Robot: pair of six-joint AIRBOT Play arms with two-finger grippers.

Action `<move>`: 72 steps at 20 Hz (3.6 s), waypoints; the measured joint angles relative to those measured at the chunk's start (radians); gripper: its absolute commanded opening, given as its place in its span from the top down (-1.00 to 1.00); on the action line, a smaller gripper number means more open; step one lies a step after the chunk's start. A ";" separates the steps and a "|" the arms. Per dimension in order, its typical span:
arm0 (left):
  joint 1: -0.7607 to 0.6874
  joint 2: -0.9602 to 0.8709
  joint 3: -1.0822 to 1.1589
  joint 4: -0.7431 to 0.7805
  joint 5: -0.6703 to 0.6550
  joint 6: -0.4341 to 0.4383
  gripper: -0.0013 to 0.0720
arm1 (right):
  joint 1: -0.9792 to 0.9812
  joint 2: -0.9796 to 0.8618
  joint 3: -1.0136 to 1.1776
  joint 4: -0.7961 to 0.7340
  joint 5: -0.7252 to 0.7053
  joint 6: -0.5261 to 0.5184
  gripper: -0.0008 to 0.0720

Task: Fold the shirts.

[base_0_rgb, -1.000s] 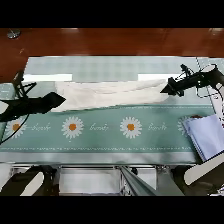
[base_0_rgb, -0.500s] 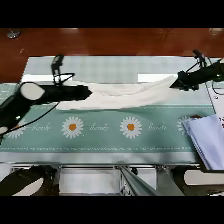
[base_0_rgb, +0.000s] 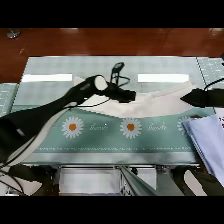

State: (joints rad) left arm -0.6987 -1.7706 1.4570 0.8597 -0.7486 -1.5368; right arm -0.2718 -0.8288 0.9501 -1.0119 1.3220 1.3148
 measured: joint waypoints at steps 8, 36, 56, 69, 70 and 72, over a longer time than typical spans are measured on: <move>-0.188 -0.207 0.216 -0.025 -0.098 -0.081 0.91 | 0.047 0.079 -0.020 0.051 0.003 0.022 0.89; 0.684 1.220 -0.921 0.231 -0.129 -0.111 0.90 | 0.846 -1.224 1.069 0.126 -0.166 0.237 -0.73; 0.597 1.209 -0.953 0.201 -0.066 -0.108 0.90 | 0.368 -0.407 -0.296 0.375 -0.444 0.091 -0.73; 0.574 1.209 -0.953 0.202 -0.040 -0.107 0.90 | 0.533 -0.752 0.232 0.388 -0.271 0.053 0.89; 0.574 1.209 -0.953 0.203 -0.040 -0.107 0.90 | 0.526 -0.757 0.322 0.350 -0.225 0.078 0.89; 0.574 1.209 -0.953 0.204 -0.040 -0.107 0.90 | 0.504 -0.762 0.524 0.271 -0.121 0.141 0.89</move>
State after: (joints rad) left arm -0.1246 -0.5613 0.5045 1.0634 -0.7887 -1.6436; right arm 0.2321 -1.5906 1.4742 -0.7406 1.2011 1.4555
